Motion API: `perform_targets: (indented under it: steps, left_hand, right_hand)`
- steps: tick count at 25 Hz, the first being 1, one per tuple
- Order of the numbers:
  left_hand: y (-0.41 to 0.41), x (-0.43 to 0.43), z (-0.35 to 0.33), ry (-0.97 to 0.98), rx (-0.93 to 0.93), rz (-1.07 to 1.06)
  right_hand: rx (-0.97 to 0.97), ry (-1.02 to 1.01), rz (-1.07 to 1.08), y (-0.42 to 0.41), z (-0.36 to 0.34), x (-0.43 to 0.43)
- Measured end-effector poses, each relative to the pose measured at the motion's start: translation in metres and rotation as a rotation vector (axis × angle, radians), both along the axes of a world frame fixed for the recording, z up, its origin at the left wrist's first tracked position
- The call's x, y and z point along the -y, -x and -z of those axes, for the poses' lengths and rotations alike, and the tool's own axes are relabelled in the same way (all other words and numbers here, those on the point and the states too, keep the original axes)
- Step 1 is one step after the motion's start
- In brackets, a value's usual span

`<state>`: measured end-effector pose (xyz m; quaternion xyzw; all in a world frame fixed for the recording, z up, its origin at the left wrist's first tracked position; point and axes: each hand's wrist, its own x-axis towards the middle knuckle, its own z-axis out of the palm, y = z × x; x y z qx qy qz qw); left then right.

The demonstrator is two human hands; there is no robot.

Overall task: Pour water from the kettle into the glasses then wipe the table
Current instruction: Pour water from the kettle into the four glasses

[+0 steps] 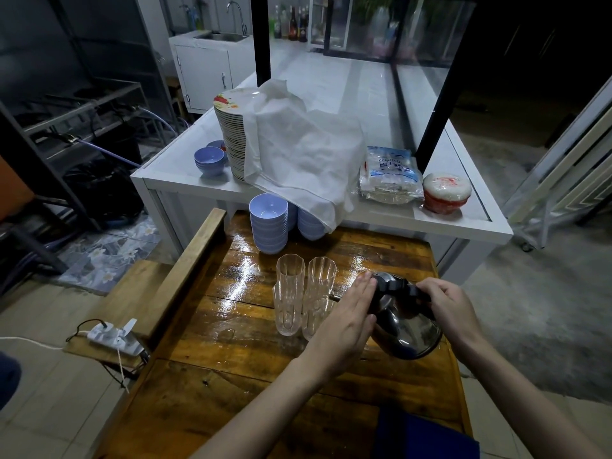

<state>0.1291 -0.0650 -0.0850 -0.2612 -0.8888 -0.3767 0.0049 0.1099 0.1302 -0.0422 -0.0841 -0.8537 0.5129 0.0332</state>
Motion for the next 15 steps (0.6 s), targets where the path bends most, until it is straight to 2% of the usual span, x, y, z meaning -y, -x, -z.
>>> perform_targets:
  steps: [15]
  left_hand:
    - [0.0061, -0.0043, 0.0042, -0.052, 0.031, -0.011]
  right_hand:
    - [-0.031, -0.055, 0.001, 0.0096, -0.0008, -0.0008]
